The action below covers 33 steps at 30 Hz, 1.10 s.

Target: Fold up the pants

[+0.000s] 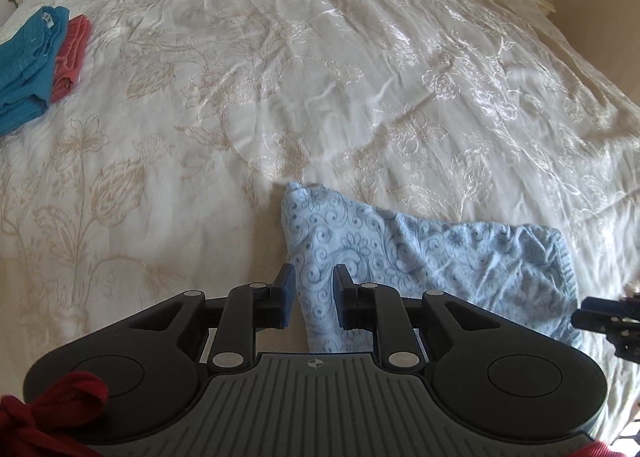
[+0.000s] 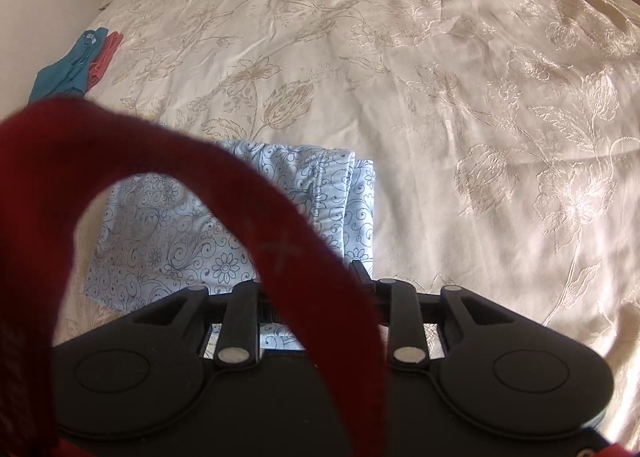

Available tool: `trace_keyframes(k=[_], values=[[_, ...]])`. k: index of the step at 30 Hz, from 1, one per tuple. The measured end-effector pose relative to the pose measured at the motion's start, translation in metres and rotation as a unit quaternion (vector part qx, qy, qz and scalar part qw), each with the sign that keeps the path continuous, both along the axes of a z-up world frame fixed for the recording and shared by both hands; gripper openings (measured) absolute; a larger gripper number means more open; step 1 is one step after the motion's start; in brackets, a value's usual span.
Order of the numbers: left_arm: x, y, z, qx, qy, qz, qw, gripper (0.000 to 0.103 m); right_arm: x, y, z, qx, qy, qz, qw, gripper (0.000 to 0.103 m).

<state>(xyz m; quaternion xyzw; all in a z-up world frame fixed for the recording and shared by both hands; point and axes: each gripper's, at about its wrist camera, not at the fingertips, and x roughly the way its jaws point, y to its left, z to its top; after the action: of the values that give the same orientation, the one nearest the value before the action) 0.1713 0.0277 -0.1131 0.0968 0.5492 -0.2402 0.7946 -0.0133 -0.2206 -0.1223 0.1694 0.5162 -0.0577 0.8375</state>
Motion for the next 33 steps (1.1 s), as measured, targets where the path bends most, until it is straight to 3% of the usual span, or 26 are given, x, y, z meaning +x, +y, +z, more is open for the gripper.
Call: trace_keyframes(k=[6,8,14,24,33], values=[[-0.018,0.004,-0.013,-0.007,0.027,0.007,0.9996,0.023,0.003,0.002,-0.001,-0.001,-0.007,-0.007,1.0,0.049],[-0.022,0.002,-0.019,-0.005,0.032,0.004,0.9995,0.033,0.005,0.0,-0.002,0.0,-0.009,-0.008,1.0,0.05],[-0.021,-0.003,-0.046,0.012,0.059,0.0,0.9982,0.039,0.015,-0.005,-0.015,0.011,-0.001,-0.012,1.0,0.058],[-0.014,0.0,-0.06,-0.01,0.076,0.0,0.997,0.043,0.026,-0.018,-0.047,0.071,0.018,-0.04,0.997,0.07],[-0.015,0.003,-0.062,-0.028,0.073,0.003,0.9969,0.045,0.037,-0.021,-0.054,0.084,0.014,-0.029,0.996,0.075]])
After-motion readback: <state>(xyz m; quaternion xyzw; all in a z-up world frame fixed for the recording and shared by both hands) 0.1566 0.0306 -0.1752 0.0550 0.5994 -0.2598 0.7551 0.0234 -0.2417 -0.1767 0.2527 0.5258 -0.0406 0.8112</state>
